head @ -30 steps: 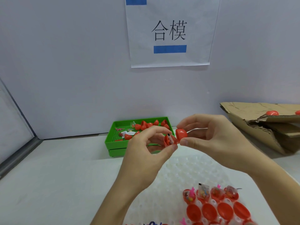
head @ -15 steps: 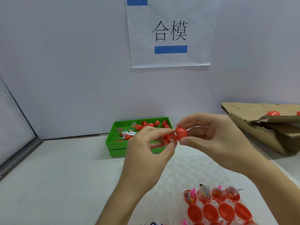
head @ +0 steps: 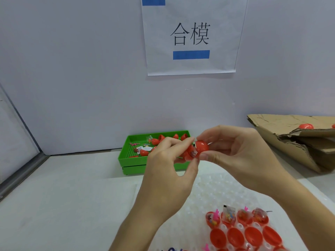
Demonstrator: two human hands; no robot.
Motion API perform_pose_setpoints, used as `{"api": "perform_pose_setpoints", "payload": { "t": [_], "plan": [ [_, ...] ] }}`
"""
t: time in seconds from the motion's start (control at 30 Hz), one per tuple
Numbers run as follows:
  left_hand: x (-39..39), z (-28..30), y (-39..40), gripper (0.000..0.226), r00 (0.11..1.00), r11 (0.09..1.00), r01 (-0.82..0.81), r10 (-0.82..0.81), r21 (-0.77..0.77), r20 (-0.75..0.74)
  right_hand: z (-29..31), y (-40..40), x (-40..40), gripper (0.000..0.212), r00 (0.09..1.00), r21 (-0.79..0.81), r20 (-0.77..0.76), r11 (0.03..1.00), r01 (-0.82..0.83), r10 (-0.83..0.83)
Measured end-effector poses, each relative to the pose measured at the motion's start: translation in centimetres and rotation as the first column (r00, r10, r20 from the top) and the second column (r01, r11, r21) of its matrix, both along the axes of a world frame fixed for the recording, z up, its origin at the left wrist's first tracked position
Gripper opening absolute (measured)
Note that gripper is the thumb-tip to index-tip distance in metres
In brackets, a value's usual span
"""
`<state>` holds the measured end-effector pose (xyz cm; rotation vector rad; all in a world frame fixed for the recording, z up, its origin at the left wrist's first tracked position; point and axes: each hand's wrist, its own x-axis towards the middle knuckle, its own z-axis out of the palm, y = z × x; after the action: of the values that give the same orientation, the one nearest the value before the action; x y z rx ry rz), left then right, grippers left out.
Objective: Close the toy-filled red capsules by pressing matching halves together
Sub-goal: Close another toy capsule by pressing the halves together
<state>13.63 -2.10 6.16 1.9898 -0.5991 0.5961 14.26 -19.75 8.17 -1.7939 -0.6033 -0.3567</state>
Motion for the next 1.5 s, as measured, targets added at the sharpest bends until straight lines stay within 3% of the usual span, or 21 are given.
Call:
{"api": "perform_pose_setpoints", "payload": {
  "t": [0.13, 0.3, 0.43, 0.67, 0.93, 1.1, 1.3, 1.5],
  "plan": [
    [-0.05, 0.07, 0.1, 0.043, 1.0, 0.998, 0.007, -0.008, -0.068, -0.013, -0.11, 0.0, 0.15, 0.026, 1.0, 0.039, 0.01, 0.999, -0.004, 0.003],
    [0.21, 0.04, 0.05, 0.026, 1.0, 0.977, 0.019, -0.02, -0.213, -0.004, -0.11, -0.02, 0.16, 0.025, 1.0, 0.051, 0.022, 0.999, -0.005, 0.004],
    [0.18, 0.03, 0.0, 0.013, 0.998, 0.987, 0.034, -0.026, -0.154, 0.053, -0.04, 0.0, 0.08, 0.026, 0.999, 0.055, 0.033, 0.998, 0.006, -0.008],
    [0.05, -0.06, -0.18, 0.016, 0.991, 0.996, -0.018, 0.029, -0.087, 0.129, -0.12, 0.0, 0.16, 0.026, 0.999, 0.028, 0.035, 1.0, 0.015, -0.016],
    [-0.09, 0.18, 0.0, 0.02, 0.997, 0.993, -0.034, 0.042, -0.116, 0.063, -0.16, -0.04, 0.21, 0.025, 0.999, 0.018, 0.044, 1.0, 0.018, -0.019],
    [0.03, 0.35, 0.3, 0.027, 1.0, 0.99, 0.012, -0.012, -0.137, 0.005, -0.17, 0.08, 0.19, 0.024, 0.999, 0.036, 0.027, 0.999, 0.024, -0.025],
    [0.11, 0.56, 0.44, 0.03, 0.979, 0.933, 0.111, -0.163, -0.343, -0.126, 0.04, 0.25, -0.08, 0.026, 0.999, 0.022, 0.022, 0.999, 0.032, -0.033],
    [-0.04, 0.83, 0.52, 0.034, 0.941, 0.855, 0.219, -0.312, -0.47, -0.13, 0.37, 0.24, -0.34, 0.03, 1.0, 0.083, 0.019, 0.997, -0.009, 0.007]
  ]
}}
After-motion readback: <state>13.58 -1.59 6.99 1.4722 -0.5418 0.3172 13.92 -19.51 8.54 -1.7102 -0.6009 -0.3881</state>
